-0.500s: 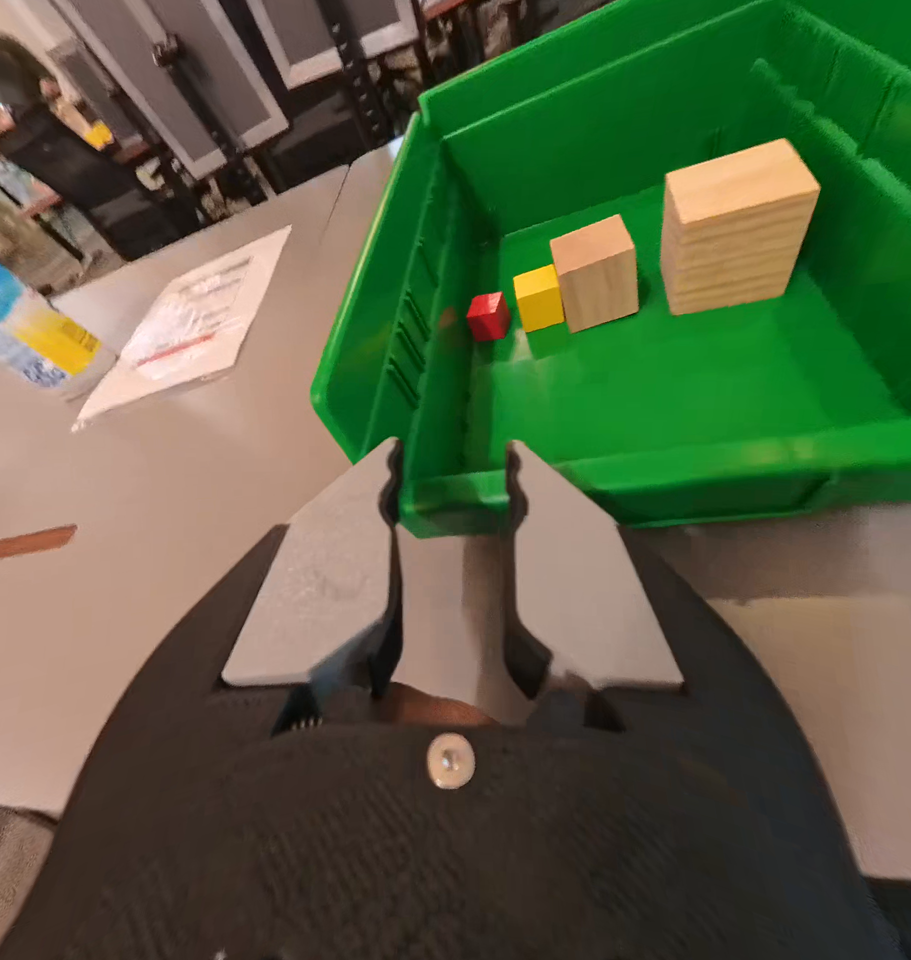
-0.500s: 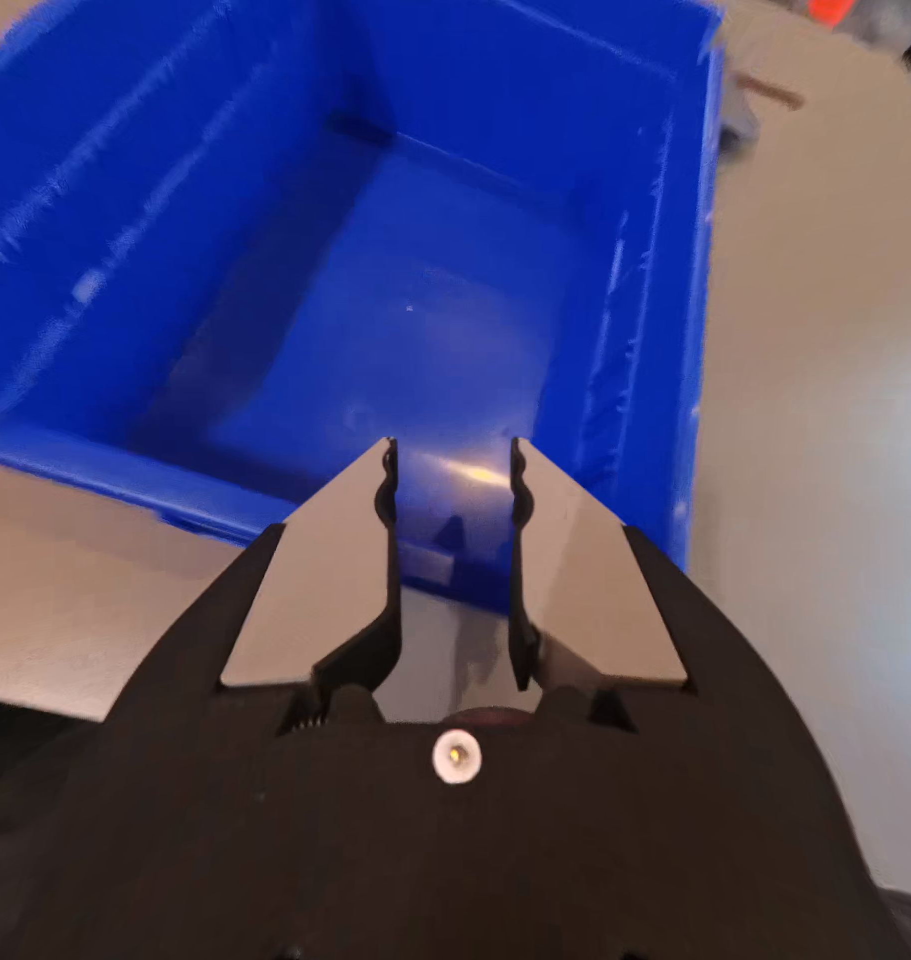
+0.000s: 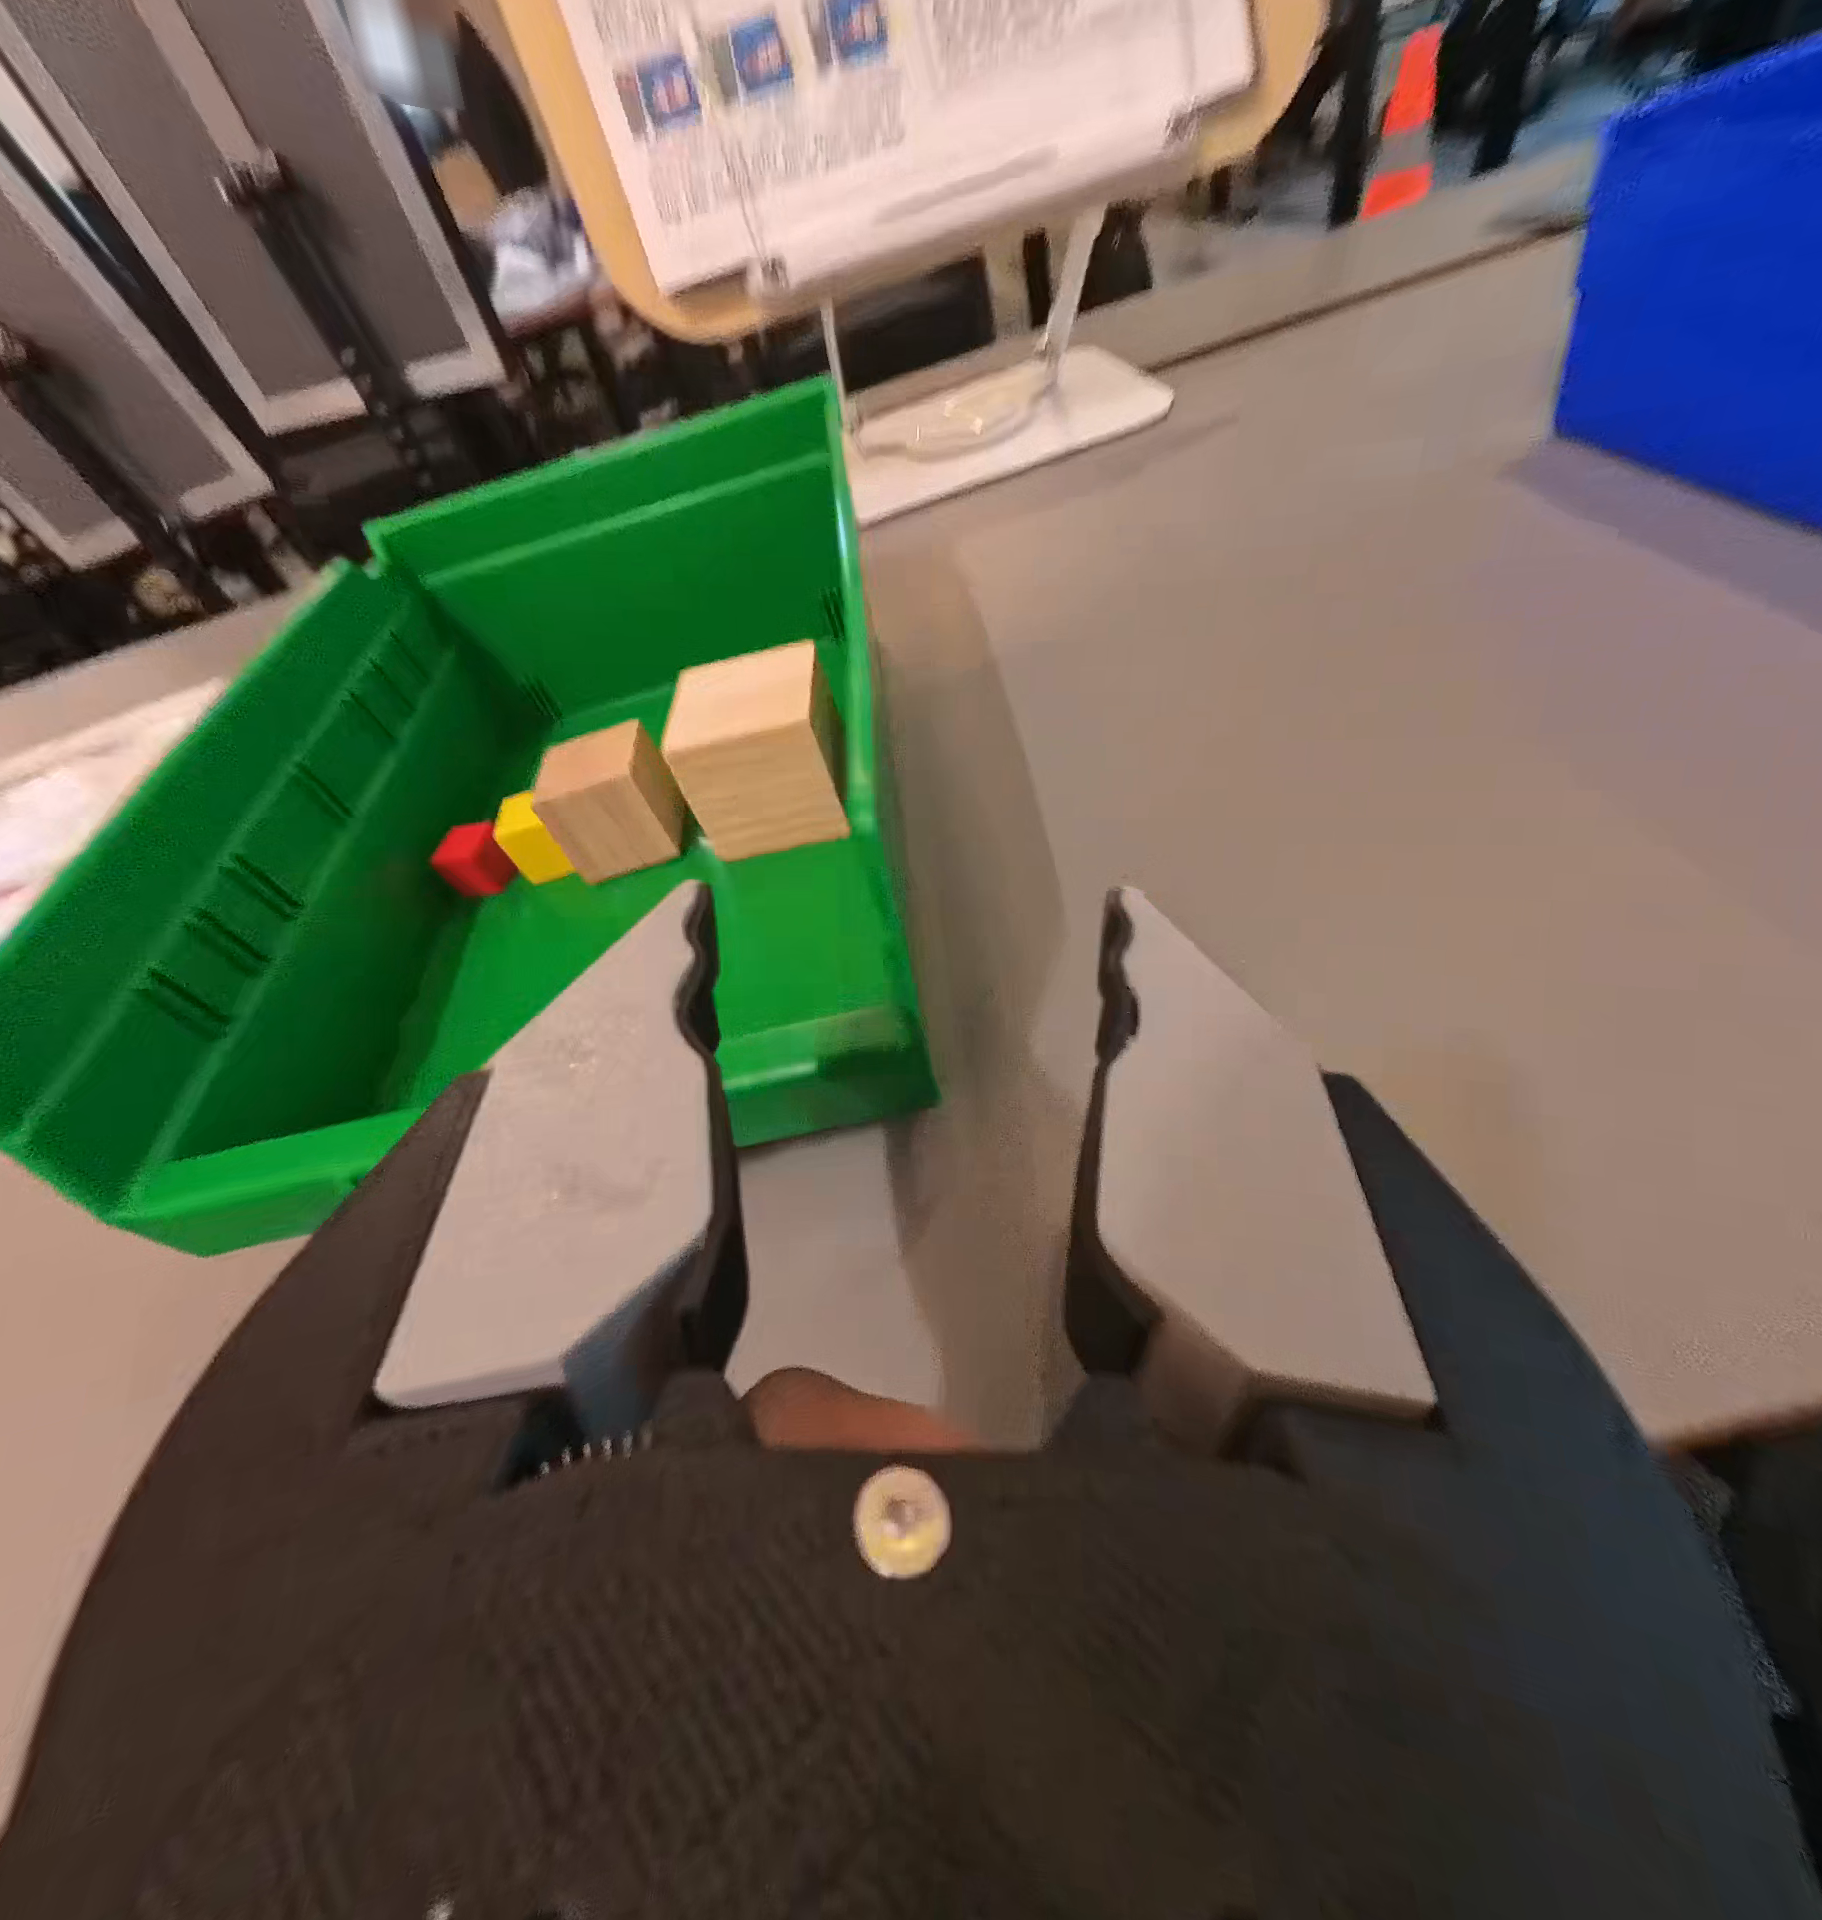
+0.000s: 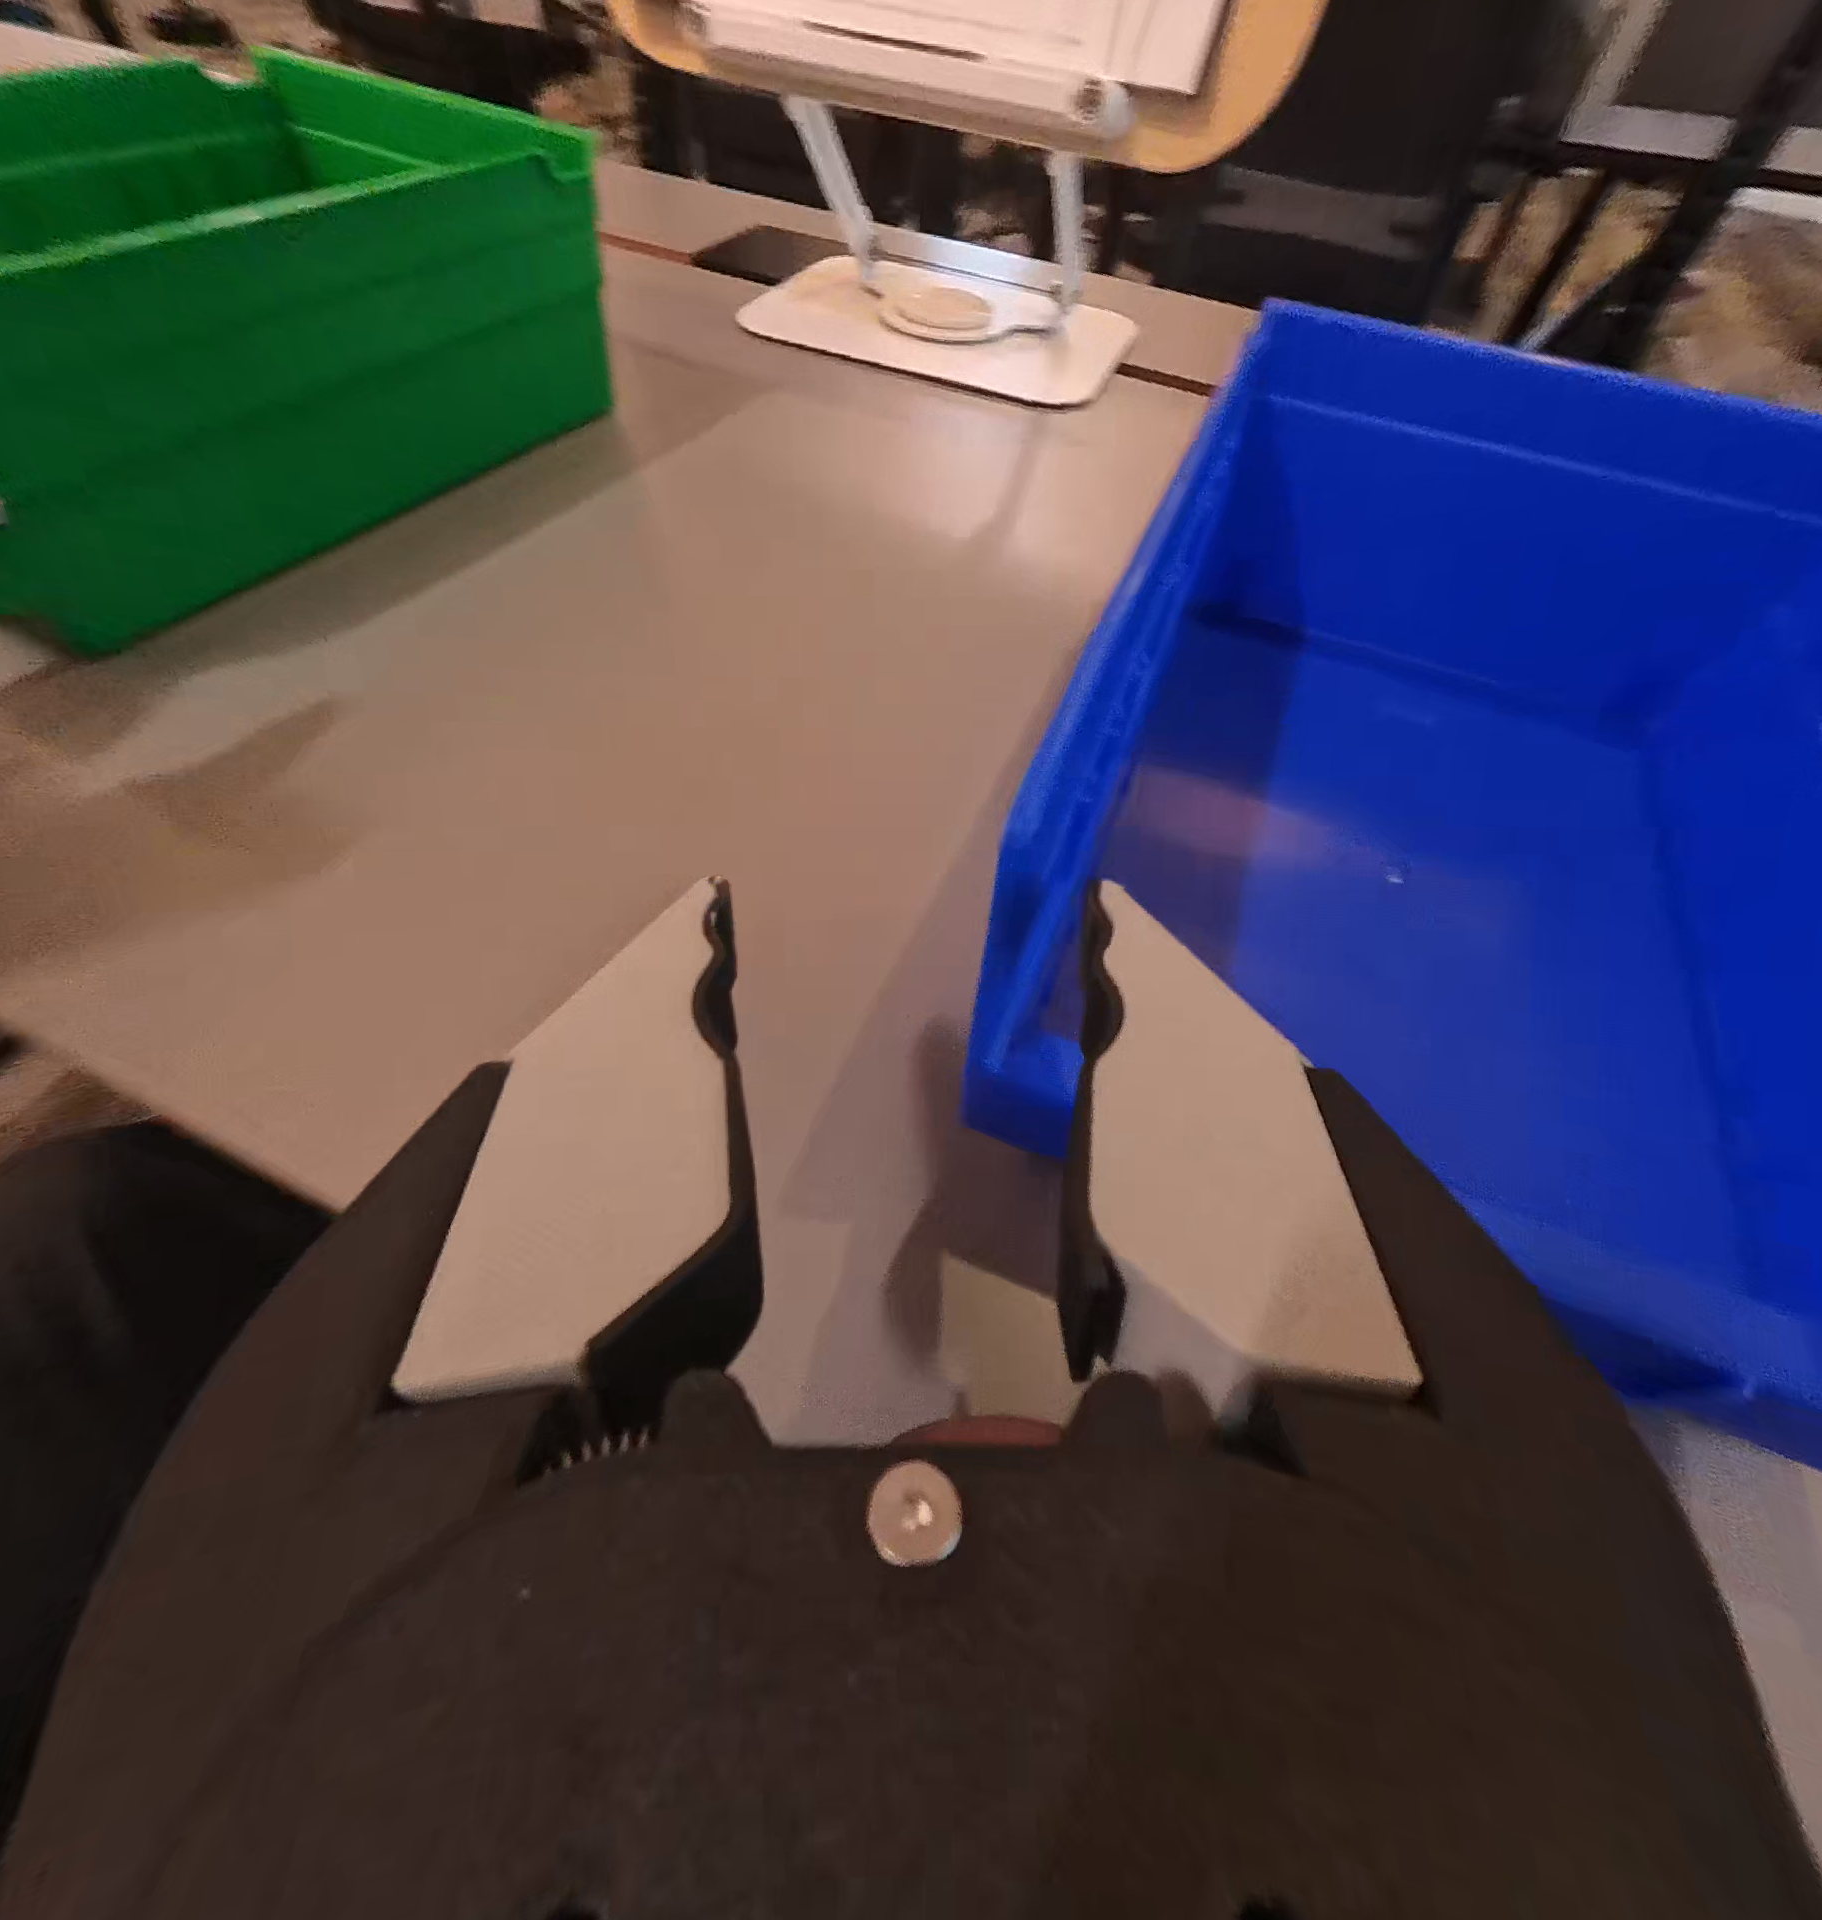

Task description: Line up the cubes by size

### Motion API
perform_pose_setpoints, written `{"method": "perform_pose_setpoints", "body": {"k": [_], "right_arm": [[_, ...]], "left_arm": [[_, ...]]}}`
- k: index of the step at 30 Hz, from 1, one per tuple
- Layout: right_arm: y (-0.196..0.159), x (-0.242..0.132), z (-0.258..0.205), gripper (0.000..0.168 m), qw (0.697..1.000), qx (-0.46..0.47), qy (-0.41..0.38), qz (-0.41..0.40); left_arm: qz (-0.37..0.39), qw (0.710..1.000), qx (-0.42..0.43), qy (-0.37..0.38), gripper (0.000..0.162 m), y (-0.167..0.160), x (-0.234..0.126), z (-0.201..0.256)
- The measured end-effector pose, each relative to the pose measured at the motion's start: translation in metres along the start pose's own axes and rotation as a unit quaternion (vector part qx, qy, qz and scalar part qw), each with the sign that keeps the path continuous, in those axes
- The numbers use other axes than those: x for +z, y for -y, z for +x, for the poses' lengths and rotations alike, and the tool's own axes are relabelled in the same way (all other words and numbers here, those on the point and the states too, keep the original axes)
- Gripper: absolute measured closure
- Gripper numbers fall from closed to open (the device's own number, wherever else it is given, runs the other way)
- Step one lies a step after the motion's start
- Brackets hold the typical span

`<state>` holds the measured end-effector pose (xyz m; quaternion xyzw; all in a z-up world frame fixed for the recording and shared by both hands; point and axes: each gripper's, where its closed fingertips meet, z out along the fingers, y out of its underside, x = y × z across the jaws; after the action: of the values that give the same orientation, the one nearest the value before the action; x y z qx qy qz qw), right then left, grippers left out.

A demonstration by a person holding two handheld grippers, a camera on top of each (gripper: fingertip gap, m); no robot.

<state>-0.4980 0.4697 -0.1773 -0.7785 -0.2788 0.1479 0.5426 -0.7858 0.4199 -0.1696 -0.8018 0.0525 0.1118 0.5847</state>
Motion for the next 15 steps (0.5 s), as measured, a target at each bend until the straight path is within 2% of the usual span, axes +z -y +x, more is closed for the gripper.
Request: {"method": "perform_pose_setpoints", "body": {"k": [2,3,4,5,6,14,15], "right_arm": [[-0.005,0.012,0.01,0.112,0.999,0.003,-0.034,-0.012],[-0.008,0.018,0.013,0.12,0.999,0.009,-0.041,-0.018],[-0.011,0.023,0.019,0.132,0.998,0.014,-0.052,-0.027],[-0.007,0.026,0.026,0.155,0.998,0.012,-0.064,-0.023],[-0.005,0.03,0.027,0.154,0.998,0.014,-0.056,-0.026],[0.002,0.057,0.039,0.145,0.996,-0.009,-0.06,-0.062],[0.002,0.057,0.04,0.141,0.996,-0.009,-0.059,-0.063]], "left_arm": [[-0.026,1.0,-0.007,0.014,0.099,-0.008,0.019,0.006],[-0.035,0.999,-0.012,0.02,0.12,-0.011,0.027,0.008],[-0.042,0.998,-0.017,0.033,0.127,-0.014,0.034,0.006],[-0.047,0.998,-0.017,0.044,0.145,-0.014,0.039,0.004],[-0.056,0.998,-0.016,0.038,0.159,-0.013,0.044,0.005],[-0.079,0.996,-0.01,0.03,0.159,-0.01,0.061,0.007],[-0.076,0.997,-0.011,0.029,0.155,-0.01,0.059,0.006]]}}
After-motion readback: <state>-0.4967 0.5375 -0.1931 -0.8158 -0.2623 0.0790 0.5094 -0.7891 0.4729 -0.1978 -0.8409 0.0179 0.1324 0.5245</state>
